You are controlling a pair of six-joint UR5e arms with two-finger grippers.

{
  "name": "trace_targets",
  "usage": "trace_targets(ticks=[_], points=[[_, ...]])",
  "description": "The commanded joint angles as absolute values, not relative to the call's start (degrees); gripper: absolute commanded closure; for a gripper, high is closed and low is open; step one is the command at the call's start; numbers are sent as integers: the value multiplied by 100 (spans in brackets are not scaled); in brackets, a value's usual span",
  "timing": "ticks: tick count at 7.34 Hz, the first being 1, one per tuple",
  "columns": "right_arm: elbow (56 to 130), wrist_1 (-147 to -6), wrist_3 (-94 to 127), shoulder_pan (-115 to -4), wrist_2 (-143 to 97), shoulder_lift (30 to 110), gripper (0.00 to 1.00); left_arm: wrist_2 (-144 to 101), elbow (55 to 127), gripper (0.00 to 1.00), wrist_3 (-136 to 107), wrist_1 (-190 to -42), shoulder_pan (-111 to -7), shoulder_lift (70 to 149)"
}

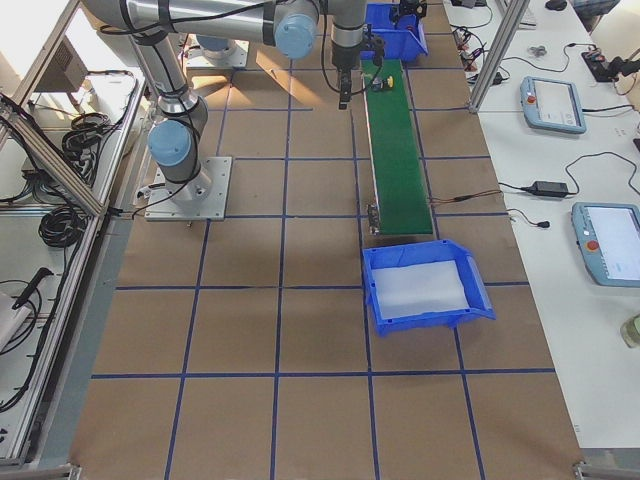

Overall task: Transport two buttons from left to right
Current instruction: 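Lower the left gripper and grasp the red push-button in the bin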

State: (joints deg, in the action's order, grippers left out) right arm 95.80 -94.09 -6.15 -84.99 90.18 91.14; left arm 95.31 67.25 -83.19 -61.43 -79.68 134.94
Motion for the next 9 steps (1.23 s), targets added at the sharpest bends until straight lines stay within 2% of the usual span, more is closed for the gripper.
trace_targets(ticks=[1, 6, 7, 9], points=[[9580, -9404, -615, -8499, 9018, 9114, 0, 9536, 6732, 5, -8314, -6135, -7963, 13579], [9580, -9404, -606, -8499, 9018, 9123, 0, 9554, 6882, 5, -8253, -6222, -7980, 13570], [9580, -9404, -615, -8499, 9018, 9123, 0, 9554, 6951, 7, -8253, -6214, -7980, 13562], [9580, -9413, -615, -8499, 9018, 9123, 0, 9527, 6996, 59, -8253, -6152, -7972, 13535]])
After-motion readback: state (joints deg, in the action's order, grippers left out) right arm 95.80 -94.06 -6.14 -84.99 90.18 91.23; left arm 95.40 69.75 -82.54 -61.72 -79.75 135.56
